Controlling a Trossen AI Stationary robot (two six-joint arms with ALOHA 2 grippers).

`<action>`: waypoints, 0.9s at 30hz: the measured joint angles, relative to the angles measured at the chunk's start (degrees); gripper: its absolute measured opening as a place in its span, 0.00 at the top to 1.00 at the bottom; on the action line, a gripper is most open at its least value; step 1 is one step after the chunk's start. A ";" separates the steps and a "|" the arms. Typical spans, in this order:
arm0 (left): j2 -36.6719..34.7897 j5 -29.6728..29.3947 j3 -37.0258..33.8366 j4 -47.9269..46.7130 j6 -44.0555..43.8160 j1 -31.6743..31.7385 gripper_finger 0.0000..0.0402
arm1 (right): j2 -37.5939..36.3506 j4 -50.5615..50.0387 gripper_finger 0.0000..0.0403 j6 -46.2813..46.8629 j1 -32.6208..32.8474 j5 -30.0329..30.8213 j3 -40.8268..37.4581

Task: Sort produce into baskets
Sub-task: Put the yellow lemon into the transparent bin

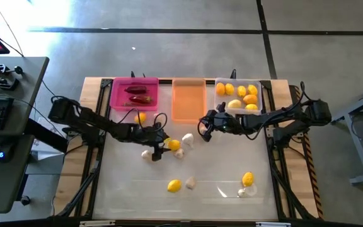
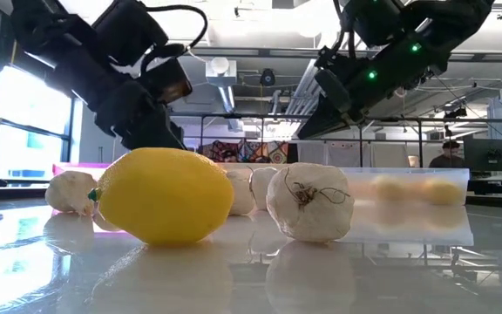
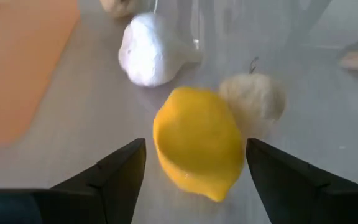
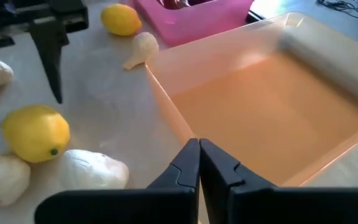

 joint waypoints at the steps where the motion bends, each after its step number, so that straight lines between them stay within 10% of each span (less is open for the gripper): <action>1: 0.49 -0.52 0.00 -0.04 -0.02 0.00 0.34 | 0.00 -0.02 1.00 0.02 0.18 -0.01 0.00; 27: 2.10 -0.11 0.30 3.25 1.28 0.85 0.58 | 0.02 0.39 1.00 -7.89 0.13 -4.15 0.00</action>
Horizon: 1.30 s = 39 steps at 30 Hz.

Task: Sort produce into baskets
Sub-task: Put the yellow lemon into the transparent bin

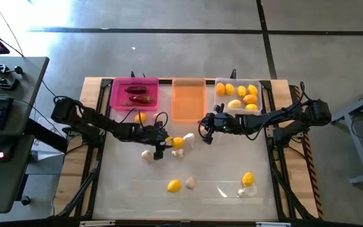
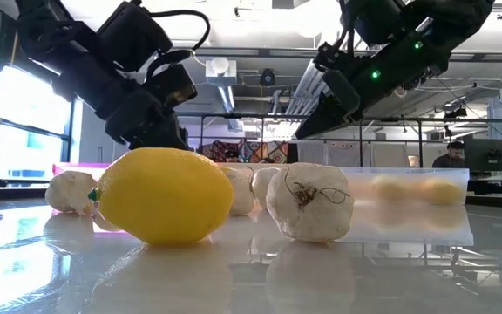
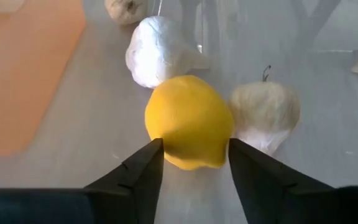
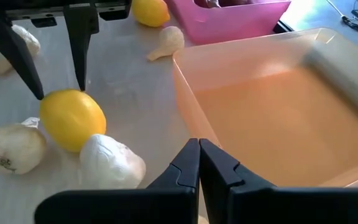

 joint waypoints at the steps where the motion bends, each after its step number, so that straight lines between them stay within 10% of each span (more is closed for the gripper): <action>1: 0.00 0.00 0.18 -0.28 -0.45 0.00 0.56 | 0.00 0.00 1.00 0.00 -0.02 0.00 0.00; 11: 0.47 -0.08 0.29 -0.63 -3.75 1.14 0.36 | 0.00 0.00 1.00 0.11 -0.02 -0.07 0.00; 28: 7.70 0.10 4.22 0.02 7.92 1.22 0.36 | 0.02 -0.03 1.00 0.14 -0.02 -0.09 0.00; 39: 7.52 0.35 4.31 -1.95 10.83 1.54 0.59 | 2.64 -0.70 1.00 -3.11 0.00 -10.20 0.00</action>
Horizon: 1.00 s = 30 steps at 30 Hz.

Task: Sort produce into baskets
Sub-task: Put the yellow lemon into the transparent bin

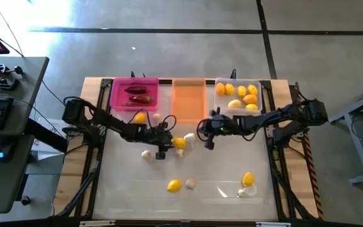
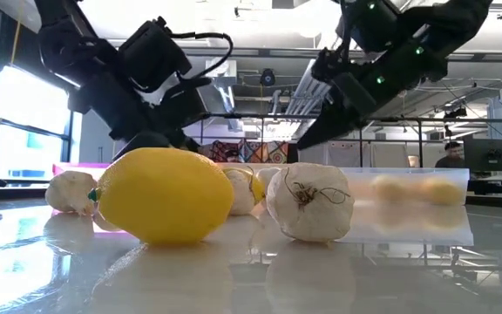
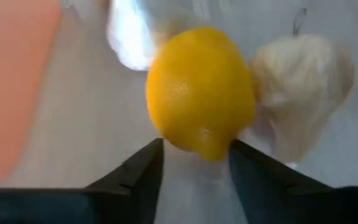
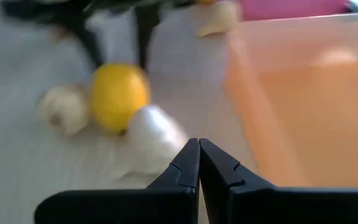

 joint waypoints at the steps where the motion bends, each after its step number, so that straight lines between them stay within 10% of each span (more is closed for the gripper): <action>1: -1.01 0.07 0.00 -0.51 -0.01 0.36 0.63 | 0.84 0.09 1.00 -2.57 0.11 -1.12 0.00; 13: -7.70 10.32 0.04 -4.13 -3.93 7.81 0.97 | 7.87 11.36 0.88 -12.26 3.06 -2.10 0.07; 22: -7.74 10.54 0.16 -4.72 2.13 6.52 0.73 | 7.72 11.44 0.59 -5.63 3.41 -1.93 0.09; 30: -7.74 11.15 4.87 -12.47 8.70 5.57 0.46 | 7.70 12.81 0.54 -5.10 3.41 -1.93 0.11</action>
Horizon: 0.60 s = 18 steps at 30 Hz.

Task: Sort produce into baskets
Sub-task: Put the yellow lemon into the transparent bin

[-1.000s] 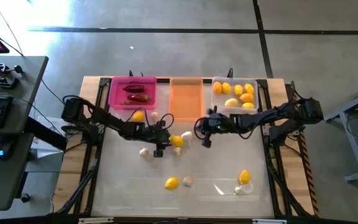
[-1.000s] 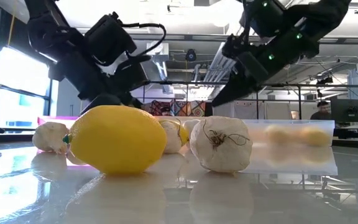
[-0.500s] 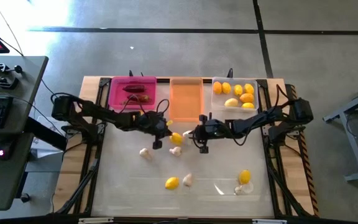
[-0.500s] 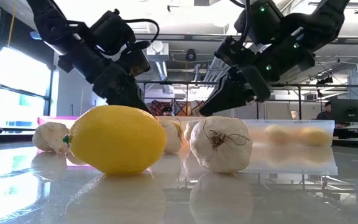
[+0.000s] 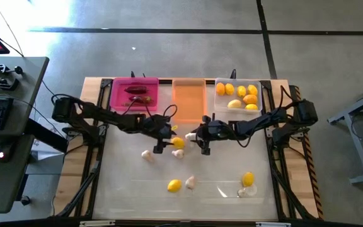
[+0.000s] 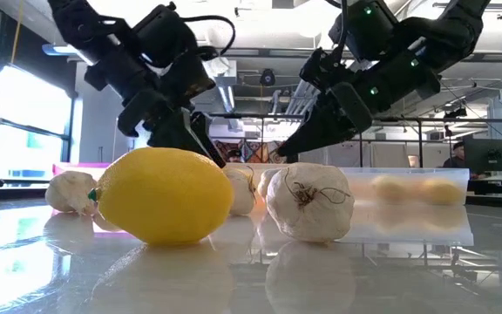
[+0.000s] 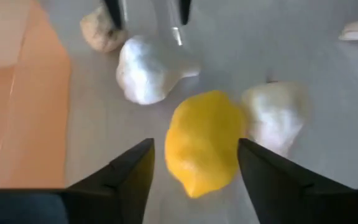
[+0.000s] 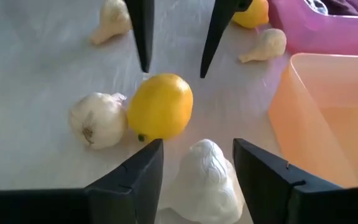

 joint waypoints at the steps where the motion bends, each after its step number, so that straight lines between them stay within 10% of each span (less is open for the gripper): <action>1: 0.17 0.43 0.79 -0.98 0.76 -0.08 0.44 | 0.00 0.18 0.54 -0.02 0.00 0.00 0.00; 18: 6.21 2.80 2.96 -1.86 2.24 -0.07 0.40 | -0.07 -0.11 0.54 -0.08 0.00 0.00 0.00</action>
